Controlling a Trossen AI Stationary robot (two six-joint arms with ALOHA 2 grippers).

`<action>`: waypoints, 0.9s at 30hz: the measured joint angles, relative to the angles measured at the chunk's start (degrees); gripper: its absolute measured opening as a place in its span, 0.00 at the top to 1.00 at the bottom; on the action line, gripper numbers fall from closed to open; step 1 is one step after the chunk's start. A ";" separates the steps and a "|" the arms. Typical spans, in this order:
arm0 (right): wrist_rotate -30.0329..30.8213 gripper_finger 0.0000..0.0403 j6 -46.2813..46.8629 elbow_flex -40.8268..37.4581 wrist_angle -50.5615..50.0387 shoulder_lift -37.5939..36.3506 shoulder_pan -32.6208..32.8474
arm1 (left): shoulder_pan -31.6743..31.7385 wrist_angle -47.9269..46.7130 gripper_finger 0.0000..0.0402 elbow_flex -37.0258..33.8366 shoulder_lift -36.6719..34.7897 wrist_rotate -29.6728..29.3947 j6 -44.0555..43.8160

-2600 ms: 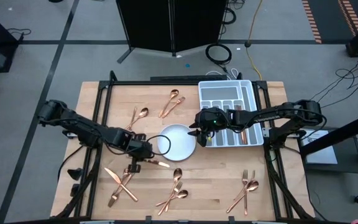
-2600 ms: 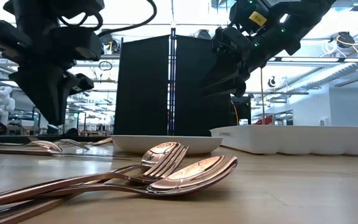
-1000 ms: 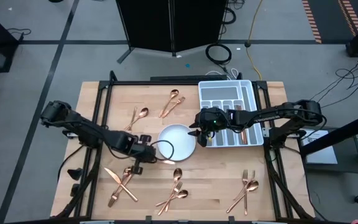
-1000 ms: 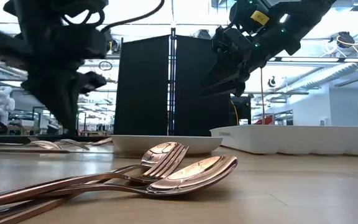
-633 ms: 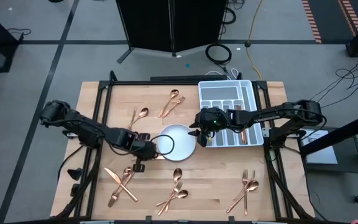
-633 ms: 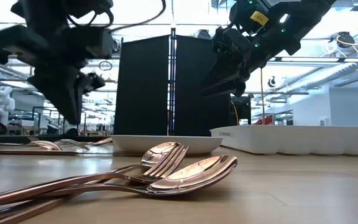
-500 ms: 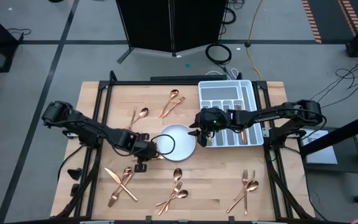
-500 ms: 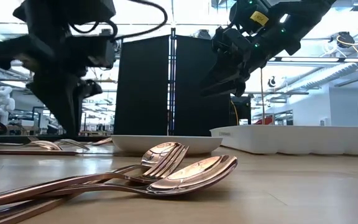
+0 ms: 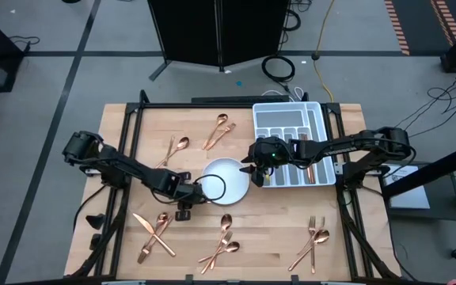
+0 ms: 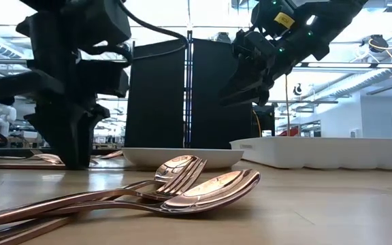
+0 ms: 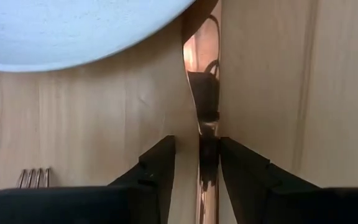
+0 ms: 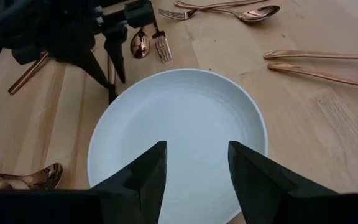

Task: Sort silverware
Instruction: Put the knife in the silverware tray

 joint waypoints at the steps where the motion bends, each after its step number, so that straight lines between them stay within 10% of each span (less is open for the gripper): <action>1: 0.00 0.60 -0.02 0.00 0.00 0.00 0.00 | -0.12 0.01 0.69 0.04 0.32 0.40 0.03; 12: 0.00 0.60 -0.24 -0.01 0.03 0.00 -0.02 | -3.76 -0.04 0.97 0.05 2.02 -1.45 3.77; 27: 0.00 0.60 -0.18 0.00 0.04 0.00 -0.01 | -3.76 -0.55 1.00 -0.32 -6.68 -4.62 12.53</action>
